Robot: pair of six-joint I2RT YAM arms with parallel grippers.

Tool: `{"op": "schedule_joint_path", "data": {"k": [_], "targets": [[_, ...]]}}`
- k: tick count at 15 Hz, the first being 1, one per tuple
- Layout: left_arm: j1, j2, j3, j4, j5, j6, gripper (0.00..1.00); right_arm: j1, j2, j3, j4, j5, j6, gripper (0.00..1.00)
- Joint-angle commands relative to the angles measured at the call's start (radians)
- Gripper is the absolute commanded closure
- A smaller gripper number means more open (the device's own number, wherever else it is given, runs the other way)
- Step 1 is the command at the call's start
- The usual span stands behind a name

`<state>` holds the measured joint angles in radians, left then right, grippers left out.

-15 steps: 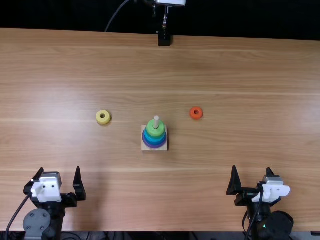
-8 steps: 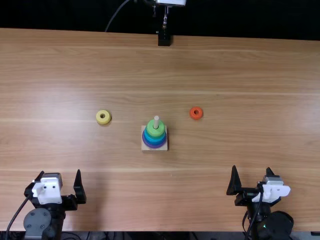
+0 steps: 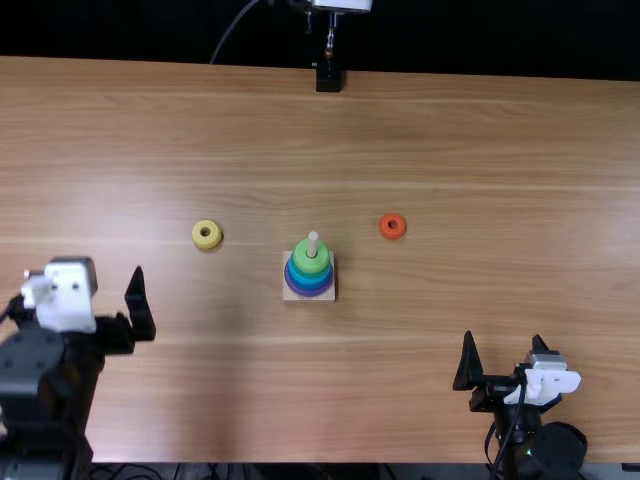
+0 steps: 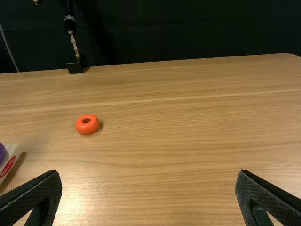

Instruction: Build the Hanoi tower: stack the rings onto the peg from bottom to top in this color order: purple, dark blue, light blue, dark green, light green, yellow, orange.

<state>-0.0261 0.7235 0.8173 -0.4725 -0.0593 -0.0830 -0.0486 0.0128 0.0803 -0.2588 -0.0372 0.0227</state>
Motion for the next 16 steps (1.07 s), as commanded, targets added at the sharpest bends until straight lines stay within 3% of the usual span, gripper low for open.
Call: {"op": "schedule_joint_path", "data": {"k": [1,5,6,8,11,16], "targets": [[-0.003,0.128,0.135,-0.023,0.011,-0.002,0.00,-0.008,-0.013,-0.062,-0.074,-0.005,-0.006,0.00],[-0.012,0.559,0.562,-0.396,0.096,0.000,0.00,-0.008,-0.013,-0.062,-0.074,-0.005,-0.004,0.00],[-0.032,0.662,0.642,-0.472,0.103,-0.002,0.00,-0.008,-0.013,-0.062,-0.074,-0.005,-0.004,0.00],[-0.083,0.834,0.770,-0.571,0.100,0.000,0.00,-0.008,-0.013,-0.062,-0.074,-0.005,-0.006,0.00],[-0.107,1.038,0.884,-0.580,0.096,0.002,0.00,-0.008,-0.013,-0.062,-0.074,-0.005,-0.004,0.00],[-0.161,1.234,0.896,-0.568,0.089,0.009,0.00,-0.008,-0.013,-0.062,-0.074,-0.005,-0.006,0.00]]}}
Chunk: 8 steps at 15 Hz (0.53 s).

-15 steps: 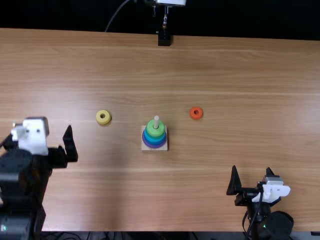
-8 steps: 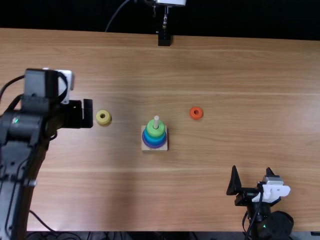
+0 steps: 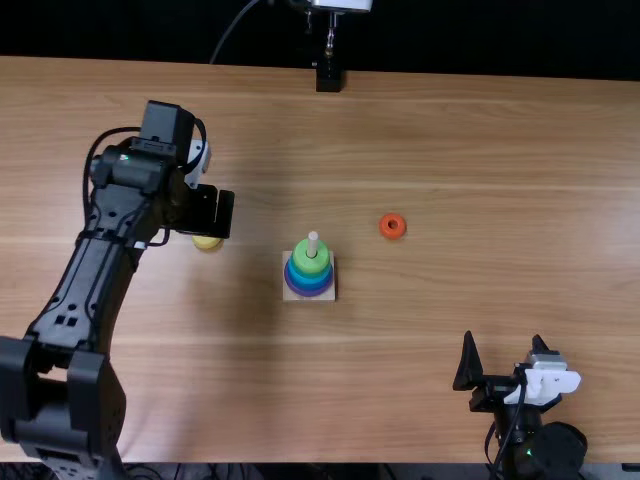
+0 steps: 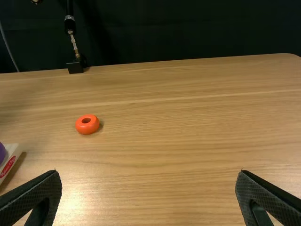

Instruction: Build the Hanoi tower: stack the rings onto the peg from bottom to top in this color order: purple, dark blue, light blue, dark green, light green, yellow, orange.

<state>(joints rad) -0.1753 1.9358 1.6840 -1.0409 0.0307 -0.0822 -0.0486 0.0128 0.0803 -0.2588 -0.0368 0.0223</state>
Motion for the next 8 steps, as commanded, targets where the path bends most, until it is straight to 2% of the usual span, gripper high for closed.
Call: {"op": "schedule_joint_path", "data": {"k": [1,7,8], "targets": [[-0.015,0.051,0.028,0.003,0.001,0.009,0.00,-0.008,-0.013,-0.062,-0.074,-0.006,-0.006,0.00],[-0.012,0.175,0.026,0.006,-0.001,0.014,0.00,-0.008,-0.013,-0.062,-0.074,-0.006,-0.006,0.00],[-0.012,0.187,0.028,0.014,-0.001,0.038,0.00,-0.008,-0.013,-0.062,-0.074,-0.006,-0.006,0.00]]}}
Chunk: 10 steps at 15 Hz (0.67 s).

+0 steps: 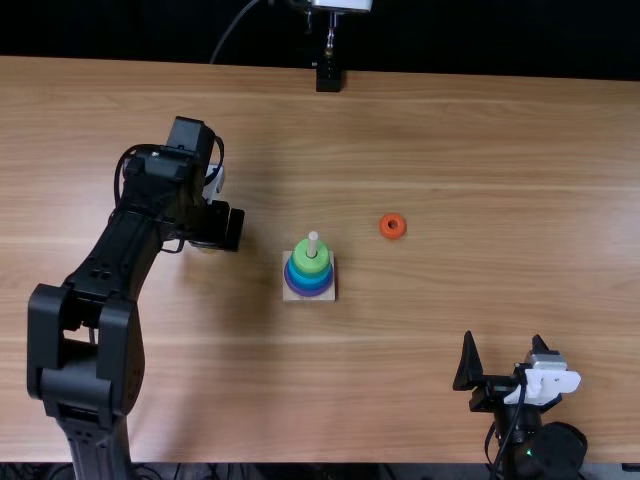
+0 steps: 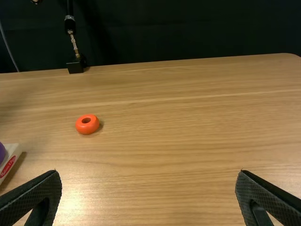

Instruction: Build the Hanoi tower: stack the rings onto the peg from bottom to top in this color order: purple, dark blue, light blue, dark green, light green, yellow, orange.

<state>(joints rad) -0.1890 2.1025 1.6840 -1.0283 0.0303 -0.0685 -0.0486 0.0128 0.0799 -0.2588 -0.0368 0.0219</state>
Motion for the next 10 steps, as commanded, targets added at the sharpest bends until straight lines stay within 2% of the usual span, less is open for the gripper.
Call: {"op": "schedule_joint_path", "data": {"k": [1,3,10], "targets": [[0.002,0.031,0.028,0.016,-0.003,0.056,0.00,-0.008,-0.013,-0.062,-0.074,-0.006,-0.005,0.00],[0.002,0.051,0.026,0.047,-0.005,0.083,0.00,-0.008,-0.013,-0.062,-0.074,-0.006,-0.005,0.00],[0.002,0.097,0.031,0.066,-0.003,0.087,0.00,-0.008,-0.013,-0.060,-0.074,-0.006,-0.005,0.00]]}}
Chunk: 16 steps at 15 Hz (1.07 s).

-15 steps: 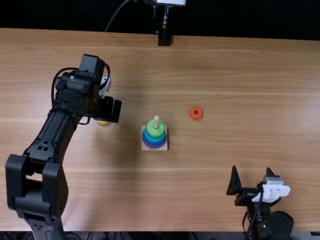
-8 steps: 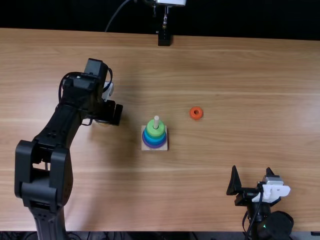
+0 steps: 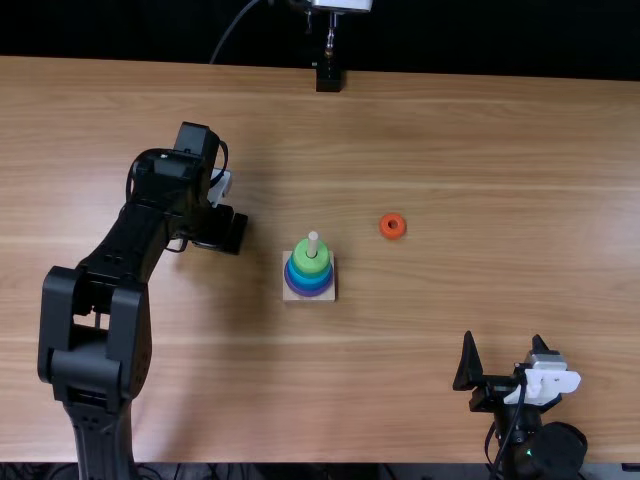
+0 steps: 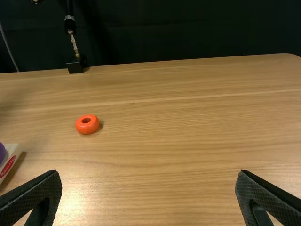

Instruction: Build the Hanoi tower: stack the rings onto the peg from bottom to top in this color order: purple, dark blue, light blue, dark green, light green, yellow, orange.

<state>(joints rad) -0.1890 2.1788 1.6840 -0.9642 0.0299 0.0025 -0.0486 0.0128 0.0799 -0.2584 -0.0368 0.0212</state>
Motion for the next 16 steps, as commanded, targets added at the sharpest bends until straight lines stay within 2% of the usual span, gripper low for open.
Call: {"op": "schedule_joint_path", "data": {"k": [1,8,9,10,11,16], "targets": [[0.002,0.021,0.029,0.018,-0.002,0.016,0.00,-0.008,-0.013,-0.062,-0.074,-0.006,-0.005,0.00],[0.000,0.022,0.026,0.059,0.009,0.014,0.00,-0.008,-0.013,-0.062,-0.074,-0.006,-0.005,0.00],[0.000,0.022,0.025,0.059,0.007,0.014,0.07,-0.008,-0.013,-0.062,-0.074,-0.006,-0.003,0.00],[0.000,0.026,0.022,0.059,0.001,0.014,0.21,-0.008,-0.013,-0.062,-0.074,-0.006,-0.005,0.00],[0.002,0.039,0.022,0.057,0.001,0.014,0.26,-0.008,-0.013,-0.062,-0.074,-0.006,-0.005,0.00],[0.006,0.045,0.006,0.055,0.000,0.014,0.29,-0.008,-0.013,-0.062,-0.074,-0.006,-0.003,0.00]]}}
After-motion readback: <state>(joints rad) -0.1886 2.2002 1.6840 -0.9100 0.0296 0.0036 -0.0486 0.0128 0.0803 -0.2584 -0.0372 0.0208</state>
